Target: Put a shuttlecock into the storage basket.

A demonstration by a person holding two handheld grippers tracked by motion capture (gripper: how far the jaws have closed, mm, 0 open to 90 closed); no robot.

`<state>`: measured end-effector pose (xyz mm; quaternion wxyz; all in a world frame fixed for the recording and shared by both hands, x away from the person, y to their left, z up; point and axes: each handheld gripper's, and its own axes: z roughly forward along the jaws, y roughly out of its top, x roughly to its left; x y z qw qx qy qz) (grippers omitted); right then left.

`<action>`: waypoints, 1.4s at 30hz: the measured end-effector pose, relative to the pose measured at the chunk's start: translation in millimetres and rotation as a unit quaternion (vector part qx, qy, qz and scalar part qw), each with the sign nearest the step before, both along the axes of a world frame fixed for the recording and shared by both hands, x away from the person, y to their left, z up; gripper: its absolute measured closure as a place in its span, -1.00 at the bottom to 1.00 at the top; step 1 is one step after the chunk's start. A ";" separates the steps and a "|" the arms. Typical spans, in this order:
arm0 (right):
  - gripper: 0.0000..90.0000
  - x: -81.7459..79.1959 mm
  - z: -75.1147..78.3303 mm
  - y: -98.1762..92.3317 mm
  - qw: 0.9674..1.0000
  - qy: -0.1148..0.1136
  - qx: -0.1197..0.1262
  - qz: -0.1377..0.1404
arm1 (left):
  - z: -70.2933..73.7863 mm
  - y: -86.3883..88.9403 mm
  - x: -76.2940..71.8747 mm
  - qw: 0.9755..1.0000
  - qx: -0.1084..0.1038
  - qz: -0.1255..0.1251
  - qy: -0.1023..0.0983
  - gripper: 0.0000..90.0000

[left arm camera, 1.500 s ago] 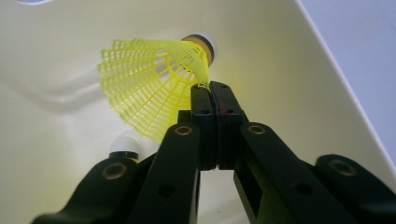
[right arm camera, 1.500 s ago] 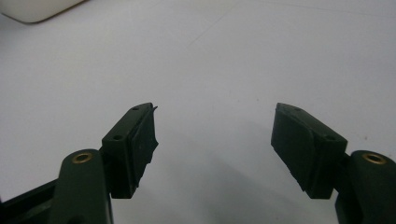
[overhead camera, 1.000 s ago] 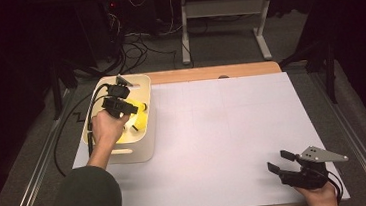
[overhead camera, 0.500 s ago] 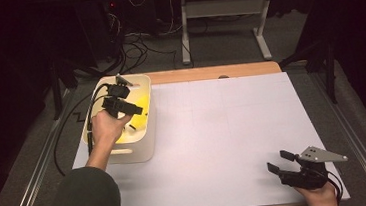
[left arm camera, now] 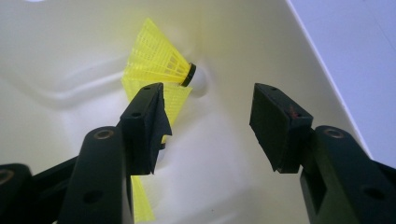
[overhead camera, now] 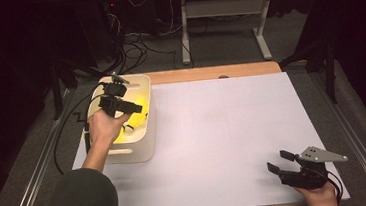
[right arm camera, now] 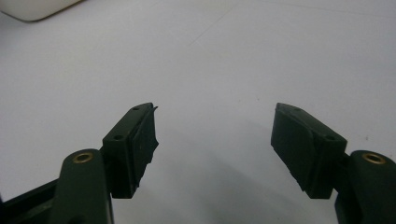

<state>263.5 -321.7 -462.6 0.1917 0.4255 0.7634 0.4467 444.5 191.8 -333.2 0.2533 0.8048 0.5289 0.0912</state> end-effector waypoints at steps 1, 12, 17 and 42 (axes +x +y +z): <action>-0.30 0.0 0.0 -0.1 1.000 0.000 0.000 0.000 | 1.2 -0.5 -0.4 1.000 -0.001 -0.001 -0.002 0.02; -0.30 0.1 0.0 -0.2 1.000 0.000 0.000 0.000 | 14.8 -7.9 -7.9 1.000 -0.011 -0.007 -0.025 -0.01; -0.30 -0.1 0.1 -0.3 1.000 -0.001 0.001 -0.001 | 18.6 -12.1 -10.4 0.999 -0.013 -0.012 -0.033 -0.02; -0.29 -0.4 0.3 -0.3 1.000 -0.001 0.003 0.000 | 29.8 -47.9 -20.9 0.997 -0.019 -0.063 -0.048 0.01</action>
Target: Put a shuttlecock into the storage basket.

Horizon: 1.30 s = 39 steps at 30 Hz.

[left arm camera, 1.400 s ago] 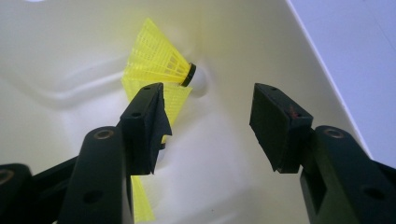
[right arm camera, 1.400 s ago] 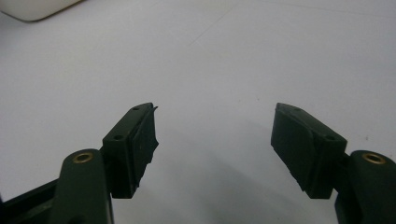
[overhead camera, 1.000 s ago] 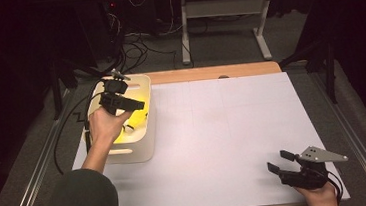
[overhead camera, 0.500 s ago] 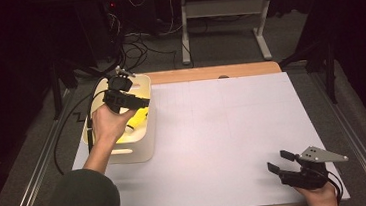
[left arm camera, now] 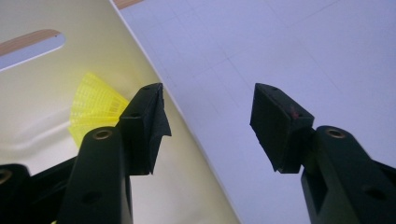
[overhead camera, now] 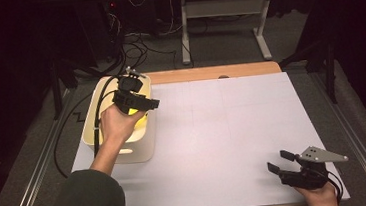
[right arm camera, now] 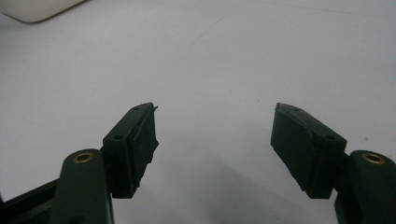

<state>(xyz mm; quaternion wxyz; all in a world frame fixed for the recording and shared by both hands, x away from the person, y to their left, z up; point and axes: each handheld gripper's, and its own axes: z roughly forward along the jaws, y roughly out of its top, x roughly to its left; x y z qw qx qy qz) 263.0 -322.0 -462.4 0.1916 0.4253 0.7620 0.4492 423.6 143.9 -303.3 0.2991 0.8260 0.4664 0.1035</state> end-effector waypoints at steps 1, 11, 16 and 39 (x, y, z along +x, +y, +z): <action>-0.30 0.1 0.0 -0.2 1.000 -0.001 -0.001 0.001 | -0.3 -1.4 0.0 1.000 0.000 -0.003 0.001 0.01; -0.29 0.1 0.0 -0.3 1.000 0.000 -0.001 0.002 | -3.0 -14.8 -0.4 1.000 -0.001 -0.019 0.005 0.01; -0.29 0.1 0.0 -0.3 1.000 0.000 0.001 0.001 | -3.9 -18.1 -0.6 1.000 -0.003 -0.021 0.005 0.01; -0.29 -0.1 0.2 -1.2 1.000 -0.001 0.004 0.000 | -9.5 -40.2 -7.9 0.999 -0.002 -0.049 0.005 0.02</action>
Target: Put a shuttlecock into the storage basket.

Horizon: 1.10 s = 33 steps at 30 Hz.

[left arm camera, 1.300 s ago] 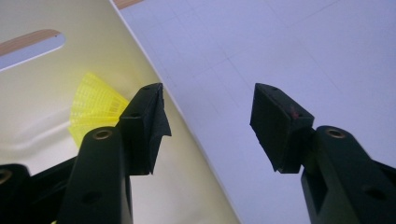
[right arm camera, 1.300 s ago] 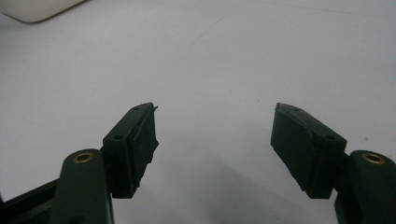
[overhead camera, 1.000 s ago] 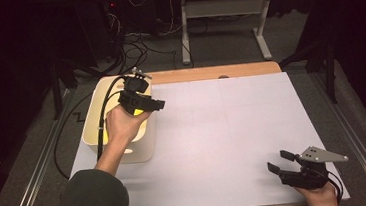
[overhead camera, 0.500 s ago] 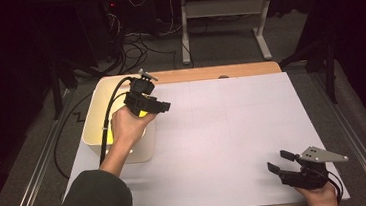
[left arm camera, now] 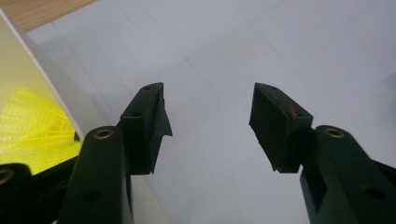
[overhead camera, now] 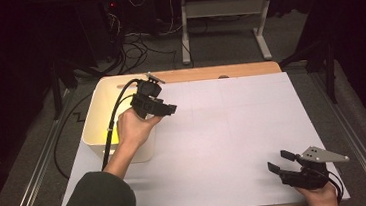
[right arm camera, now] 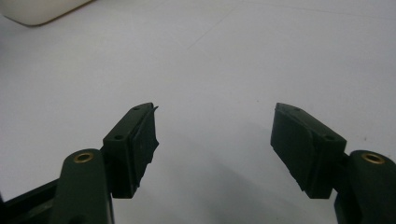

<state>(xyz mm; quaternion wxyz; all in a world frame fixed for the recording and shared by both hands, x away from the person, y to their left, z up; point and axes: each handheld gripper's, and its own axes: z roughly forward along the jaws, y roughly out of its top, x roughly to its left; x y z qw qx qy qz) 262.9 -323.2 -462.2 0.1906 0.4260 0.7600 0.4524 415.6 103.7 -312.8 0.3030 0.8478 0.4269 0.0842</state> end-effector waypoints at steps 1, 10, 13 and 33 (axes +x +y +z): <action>-0.29 0.0 0.0 0.0 1.000 0.000 0.000 0.000 | -0.6 -1.6 -0.3 1.000 0.000 -0.001 0.000 0.02; -0.29 -0.2 0.1 -0.9 1.000 -0.001 0.003 -0.001 | -6.3 -9.4 -2.8 1.000 0.005 -0.005 -0.003 0.01; -0.29 -0.3 0.2 -0.8 1.000 0.000 0.003 -0.001 | -8.9 -10.1 -3.7 1.000 0.005 -0.005 -0.006 0.00; -0.29 -0.3 0.2 -0.9 1.000 -0.001 0.003 0.000 | -23.1 -24.0 -13.6 1.000 0.007 -0.017 0.000 -0.07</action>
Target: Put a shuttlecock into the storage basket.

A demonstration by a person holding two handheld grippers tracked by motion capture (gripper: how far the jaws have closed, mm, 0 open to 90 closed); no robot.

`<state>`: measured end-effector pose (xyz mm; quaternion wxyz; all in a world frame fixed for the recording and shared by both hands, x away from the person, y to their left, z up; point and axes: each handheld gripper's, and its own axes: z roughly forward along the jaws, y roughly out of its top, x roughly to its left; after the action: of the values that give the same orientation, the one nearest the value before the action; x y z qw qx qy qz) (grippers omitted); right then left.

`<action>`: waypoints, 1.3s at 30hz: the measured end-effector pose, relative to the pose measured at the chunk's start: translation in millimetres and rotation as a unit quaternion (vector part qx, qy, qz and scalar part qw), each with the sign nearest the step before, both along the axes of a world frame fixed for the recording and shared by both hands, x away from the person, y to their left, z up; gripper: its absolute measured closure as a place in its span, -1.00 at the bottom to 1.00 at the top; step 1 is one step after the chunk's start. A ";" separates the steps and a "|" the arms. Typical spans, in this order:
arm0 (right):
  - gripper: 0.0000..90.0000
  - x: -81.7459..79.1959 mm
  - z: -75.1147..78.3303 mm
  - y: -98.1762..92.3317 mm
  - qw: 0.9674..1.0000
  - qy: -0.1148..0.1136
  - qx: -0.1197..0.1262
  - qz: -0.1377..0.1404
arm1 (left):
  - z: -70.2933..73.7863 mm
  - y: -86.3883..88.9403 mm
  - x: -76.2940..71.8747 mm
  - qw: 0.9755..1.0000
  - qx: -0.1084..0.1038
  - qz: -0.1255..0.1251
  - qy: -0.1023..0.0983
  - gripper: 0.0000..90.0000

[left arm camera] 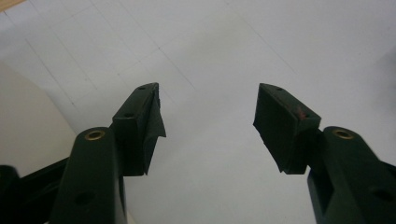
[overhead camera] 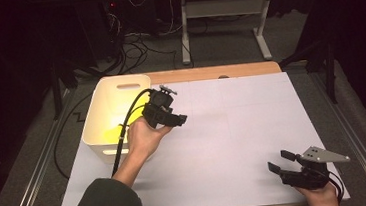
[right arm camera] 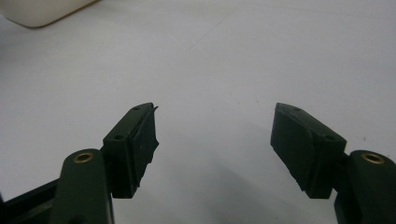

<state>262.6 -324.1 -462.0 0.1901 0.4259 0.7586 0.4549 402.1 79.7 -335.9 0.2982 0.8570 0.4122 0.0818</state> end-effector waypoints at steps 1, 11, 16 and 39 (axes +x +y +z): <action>-0.29 0.0 0.0 0.1 1.000 0.000 0.000 0.000 | -0.9 -1.0 0.1 1.000 0.005 -0.001 0.001 -0.07; -0.29 0.1 0.0 0.3 1.000 0.001 0.001 0.000 | -6.6 -3.7 -2.5 1.000 0.012 -0.002 0.003 -0.08; -0.29 0.1 0.0 0.2 1.000 0.000 0.000 0.001 | -6.9 -4.5 -4.7 1.000 0.012 -0.007 0.001 -0.08; -0.29 0.0 0.0 0.4 1.000 0.000 0.000 0.001 | -25.8 -11.5 -20.5 1.000 0.019 -0.015 0.003 -0.08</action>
<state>262.6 -323.8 -462.0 0.1898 0.4252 0.7592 0.4548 381.6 68.1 -361.8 0.2812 0.8689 0.3989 0.0825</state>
